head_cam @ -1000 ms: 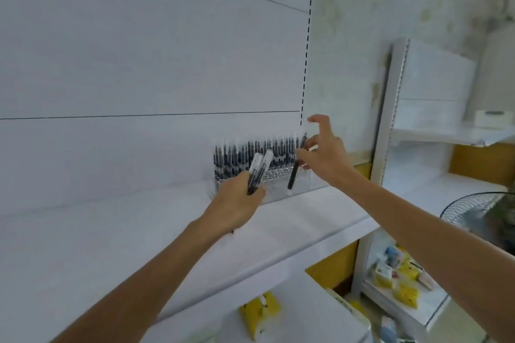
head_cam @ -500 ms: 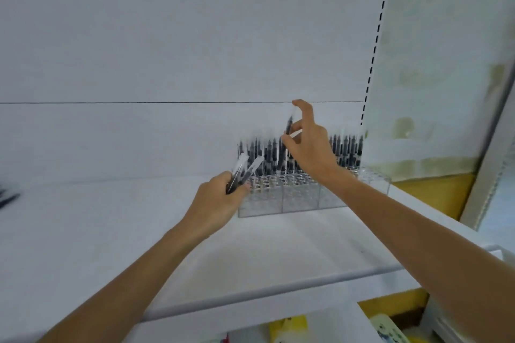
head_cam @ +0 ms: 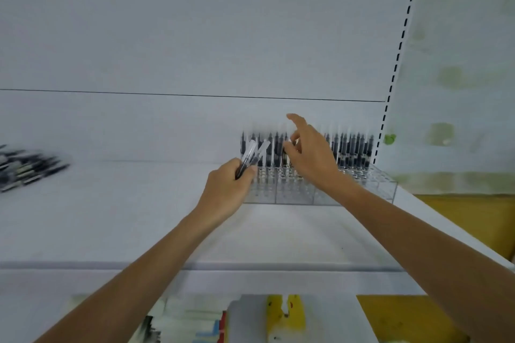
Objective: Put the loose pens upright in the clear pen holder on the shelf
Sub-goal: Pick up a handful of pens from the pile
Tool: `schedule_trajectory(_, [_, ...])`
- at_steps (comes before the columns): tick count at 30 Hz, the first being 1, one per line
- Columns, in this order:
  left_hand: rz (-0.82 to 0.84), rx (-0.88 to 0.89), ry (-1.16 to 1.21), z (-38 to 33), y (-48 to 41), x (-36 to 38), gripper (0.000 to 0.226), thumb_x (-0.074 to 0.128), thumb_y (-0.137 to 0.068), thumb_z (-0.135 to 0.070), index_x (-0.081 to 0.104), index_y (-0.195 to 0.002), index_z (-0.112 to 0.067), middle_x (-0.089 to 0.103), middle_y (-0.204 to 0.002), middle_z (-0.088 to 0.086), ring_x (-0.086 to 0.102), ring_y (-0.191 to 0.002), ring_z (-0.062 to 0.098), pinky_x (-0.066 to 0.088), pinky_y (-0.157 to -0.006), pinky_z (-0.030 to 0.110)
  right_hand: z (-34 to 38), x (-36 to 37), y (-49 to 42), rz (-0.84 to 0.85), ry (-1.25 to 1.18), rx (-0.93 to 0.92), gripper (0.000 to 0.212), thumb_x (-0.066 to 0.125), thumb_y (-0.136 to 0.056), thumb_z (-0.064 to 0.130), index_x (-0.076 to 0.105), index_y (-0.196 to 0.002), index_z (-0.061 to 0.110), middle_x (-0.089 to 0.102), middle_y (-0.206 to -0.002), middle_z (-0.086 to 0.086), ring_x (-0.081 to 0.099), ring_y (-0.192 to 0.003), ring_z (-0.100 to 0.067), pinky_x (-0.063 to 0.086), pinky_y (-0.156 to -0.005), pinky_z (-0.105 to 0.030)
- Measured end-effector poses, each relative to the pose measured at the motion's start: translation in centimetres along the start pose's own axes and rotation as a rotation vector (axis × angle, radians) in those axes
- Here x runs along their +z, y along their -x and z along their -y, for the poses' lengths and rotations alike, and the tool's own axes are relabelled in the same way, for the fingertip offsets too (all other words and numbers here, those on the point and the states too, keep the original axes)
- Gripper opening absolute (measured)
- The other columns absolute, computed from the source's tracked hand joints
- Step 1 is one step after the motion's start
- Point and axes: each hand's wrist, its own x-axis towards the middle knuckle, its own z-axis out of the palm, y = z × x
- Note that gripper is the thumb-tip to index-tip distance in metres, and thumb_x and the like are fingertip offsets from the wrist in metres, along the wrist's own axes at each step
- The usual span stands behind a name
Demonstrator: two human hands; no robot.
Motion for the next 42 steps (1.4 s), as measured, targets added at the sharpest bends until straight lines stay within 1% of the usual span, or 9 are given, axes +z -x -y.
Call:
schedule_trajectory(5, [-0.049, -0.052, 0.141, -1.7, -0.5, 3.0, 0.024, 0.042, -0.096, -0.025, 0.047, -0.08, -0.009, 0.053, -0.073, 0.008, 0.046, -0.062, 0.018, 0.037, -0.057, 0.029, 1.9, -1.5, 2.1, 0.271, -0.559, 0.191, 0.033, 0.061, -0.09, 0.019, 0.049, -0.12, 0.013, 0.069, -0.089, -0.007, 0.069, -0.069, -0.015, 0.058, -0.07, -0.033])
schedule_trajectory(9, [-0.016, -0.032, 0.183, -2.3, -0.3, 4.6, 0.027, 0.037, -0.099, -0.026, 0.045, -0.075, -0.016, 0.05, -0.07, 0.002, 0.046, -0.063, 0.015, 0.037, -0.064, 0.032, 1.8, -2.2, 1.9, 0.207, -0.698, 0.256, 0.042, 0.067, -0.085, 0.008, 0.047, -0.121, 0.011, 0.069, -0.08, -0.009, 0.067, -0.064, -0.014, 0.058, -0.067, -0.028])
schedule_trajectory(13, [0.012, -0.032, 0.185, -3.0, -0.4, 3.3, 0.026, 0.035, -0.1, -0.027, 0.049, -0.085, -0.01, 0.052, -0.062, 0.002, 0.045, -0.049, 0.012, 0.039, -0.048, 0.024, 2.5, -2.6, 0.8, 0.203, -0.833, 0.276, 0.049, 0.07, -0.081, 0.004, 0.047, -0.124, 0.012, 0.068, -0.079, -0.01, 0.067, -0.067, -0.015, 0.059, -0.073, -0.033])
schedule_trajectory(15, [0.056, -0.047, 0.132, -2.7, -0.2, 2.6, 0.026, 0.035, -0.1, -0.027, 0.049, -0.087, -0.009, 0.054, -0.062, 0.002, 0.046, -0.045, 0.011, 0.038, -0.039, 0.019, 2.7, -2.7, -0.2, 0.091, -0.899, 0.306, 0.045, 0.067, -0.082, -0.002, 0.049, -0.12, 0.014, 0.067, -0.08, -0.011, 0.068, -0.064, -0.018, 0.059, -0.072, -0.04])
schedule_trajectory(20, [0.053, 0.0, -0.106, -0.3, 0.5, 1.7, 0.028, 0.044, -0.097, -0.028, 0.054, -0.09, -0.002, 0.053, -0.065, 0.003, 0.045, -0.048, 0.007, 0.031, -0.041, 0.009, 1.1, -3.1, -2.8, -0.247, -0.545, 0.1, 0.044, 0.06, -0.083, -0.003, 0.044, -0.12, 0.016, 0.059, -0.077, -0.004, 0.065, -0.071, -0.024, 0.059, -0.068, -0.036])
schedule_trajectory(25, [0.035, -0.008, -0.202, 0.7, 0.3, 1.2, 0.027, 0.048, -0.094, -0.023, 0.06, -0.086, 0.0, 0.043, -0.059, -0.003, 0.036, -0.05, 0.01, 0.031, -0.043, 0.012, -0.8, -2.3, -3.3, -0.169, -0.298, -0.036, 0.044, 0.058, -0.086, -0.001, 0.041, -0.124, 0.013, 0.054, -0.075, 0.002, 0.055, -0.067, -0.008, 0.049, -0.066, -0.024])
schedule_trajectory(30, [0.019, -0.03, -0.213, 0.8, 0.2, 1.6, 0.031, 0.044, -0.096, -0.025, 0.063, -0.091, -0.001, 0.043, -0.057, -0.005, 0.036, -0.048, 0.009, 0.029, -0.042, 0.015, -1.0, -1.4, -3.6, -0.144, -0.227, -0.075, 0.044, 0.055, -0.087, -0.001, 0.04, -0.127, 0.012, 0.052, -0.076, 0.001, 0.053, -0.069, -0.009, 0.041, -0.061, -0.008])
schedule_trajectory(37, [0.027, -0.031, -0.234, 0.7, -0.1, 2.4, 0.026, 0.047, -0.094, -0.025, 0.057, -0.087, -0.002, 0.045, -0.061, -0.003, 0.038, -0.053, 0.011, 0.027, -0.045, 0.017, -1.4, 0.0, -1.4, 0.152, -0.103, -0.048, 0.045, 0.053, -0.091, 0.002, 0.035, -0.13, 0.012, 0.063, -0.082, -0.017, 0.061, -0.072, -0.032, 0.055, -0.069, -0.045])
schedule_trajectory(42, [-0.039, 0.004, -0.15, 0.2, -0.2, 2.5, 0.022, 0.044, -0.096, -0.02, 0.056, -0.093, -0.001, 0.057, -0.076, 0.007, 0.042, -0.056, 0.011, 0.034, -0.046, 0.011, -1.4, -0.4, -1.2, -0.111, 0.059, -0.123, 0.045, 0.056, -0.092, 0.019, 0.041, -0.135, 0.015, 0.058, -0.103, -0.006, 0.05, -0.077, -0.013, 0.047, -0.069, -0.033])
